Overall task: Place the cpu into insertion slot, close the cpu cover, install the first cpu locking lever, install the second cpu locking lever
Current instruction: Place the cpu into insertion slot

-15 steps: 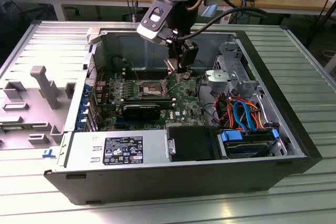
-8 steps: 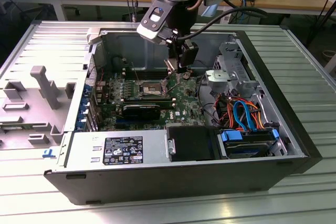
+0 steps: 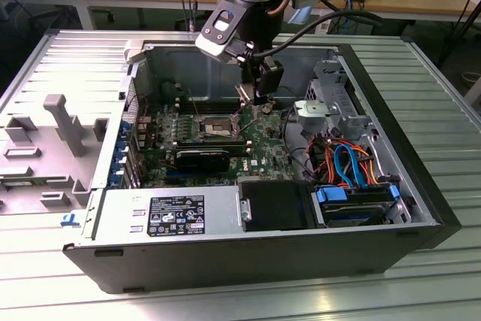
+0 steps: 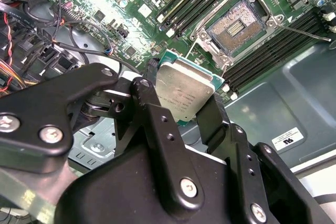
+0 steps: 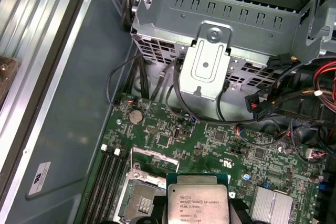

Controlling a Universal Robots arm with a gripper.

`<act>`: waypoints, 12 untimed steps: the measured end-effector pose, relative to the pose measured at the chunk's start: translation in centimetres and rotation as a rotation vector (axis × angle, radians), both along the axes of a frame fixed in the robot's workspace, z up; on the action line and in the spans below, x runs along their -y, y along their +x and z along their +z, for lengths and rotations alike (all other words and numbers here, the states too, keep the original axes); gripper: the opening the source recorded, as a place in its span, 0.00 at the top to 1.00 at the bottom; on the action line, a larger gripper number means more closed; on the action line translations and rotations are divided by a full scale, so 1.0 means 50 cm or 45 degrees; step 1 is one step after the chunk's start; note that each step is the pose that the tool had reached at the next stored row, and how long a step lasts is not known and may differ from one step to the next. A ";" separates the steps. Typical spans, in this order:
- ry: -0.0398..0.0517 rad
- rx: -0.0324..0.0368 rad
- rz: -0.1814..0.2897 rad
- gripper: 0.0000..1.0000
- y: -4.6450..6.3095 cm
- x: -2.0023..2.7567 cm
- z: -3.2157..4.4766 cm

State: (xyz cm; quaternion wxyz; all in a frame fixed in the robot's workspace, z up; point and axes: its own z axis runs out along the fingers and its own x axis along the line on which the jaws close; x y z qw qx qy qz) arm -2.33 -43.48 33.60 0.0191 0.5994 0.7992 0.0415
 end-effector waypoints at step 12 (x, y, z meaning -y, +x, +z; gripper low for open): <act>-0.002 0.0000 -0.022 0.45 0.000 0.0000 -0.001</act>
